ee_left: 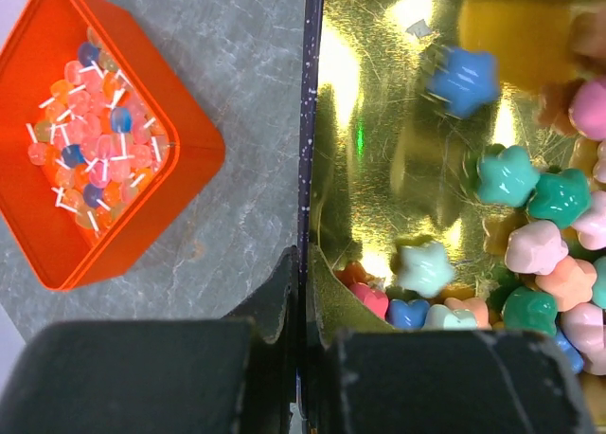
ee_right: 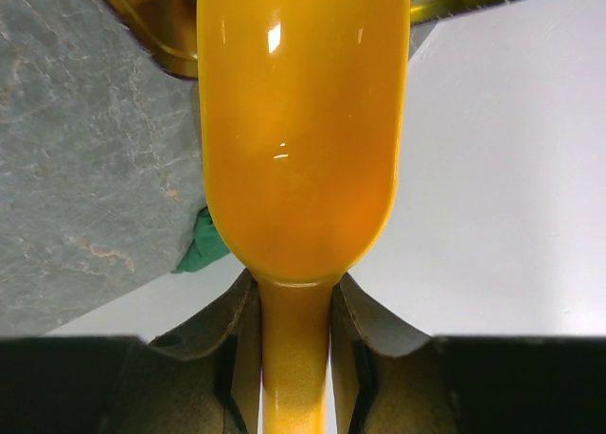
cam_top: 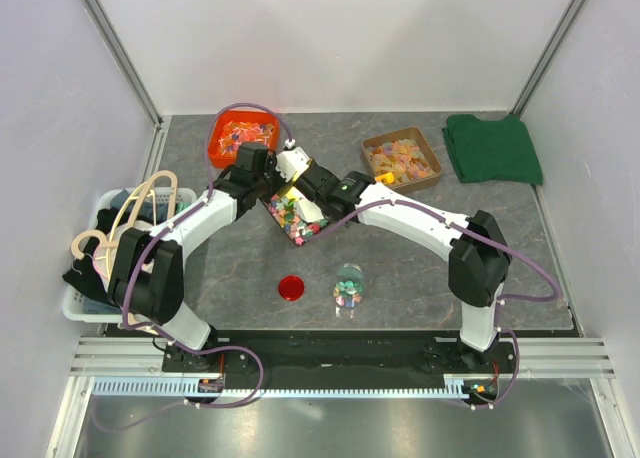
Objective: Pack the candies
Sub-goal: Scoop the fake candies from the storage box.
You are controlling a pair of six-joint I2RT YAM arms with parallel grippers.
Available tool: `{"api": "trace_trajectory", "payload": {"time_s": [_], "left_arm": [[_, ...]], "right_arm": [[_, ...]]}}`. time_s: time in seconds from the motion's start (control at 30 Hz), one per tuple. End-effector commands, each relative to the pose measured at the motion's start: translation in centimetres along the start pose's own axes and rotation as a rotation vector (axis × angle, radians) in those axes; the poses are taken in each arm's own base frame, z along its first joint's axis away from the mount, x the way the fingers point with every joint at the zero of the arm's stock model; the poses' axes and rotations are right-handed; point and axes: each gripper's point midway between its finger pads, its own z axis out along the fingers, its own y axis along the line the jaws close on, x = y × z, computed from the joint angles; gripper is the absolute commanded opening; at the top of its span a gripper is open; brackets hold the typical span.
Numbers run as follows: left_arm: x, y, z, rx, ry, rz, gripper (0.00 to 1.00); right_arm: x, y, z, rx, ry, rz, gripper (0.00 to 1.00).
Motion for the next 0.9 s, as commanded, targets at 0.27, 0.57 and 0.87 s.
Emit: {"api": "trace_trajectory", "payload": {"time_s": [0.27,0.57,0.87], "left_arm": [[-2.1,-1.2,-0.9,0.039,-0.103,0.028,0.02],[-2.2,-2.1,-1.0,0.072,-0.107,0.009,0.02],[-2.3,-2.4,-1.2,0.086,-0.111,0.002,0.02]], "right_arm": [[2.1,-2.0,0.5,0.131,0.198,-0.084,0.00],[0.3,-0.8,1.3,0.164,0.272,-0.200,0.00],[-0.8,0.3,1.7,0.180,0.326,-0.296,0.00]]}}
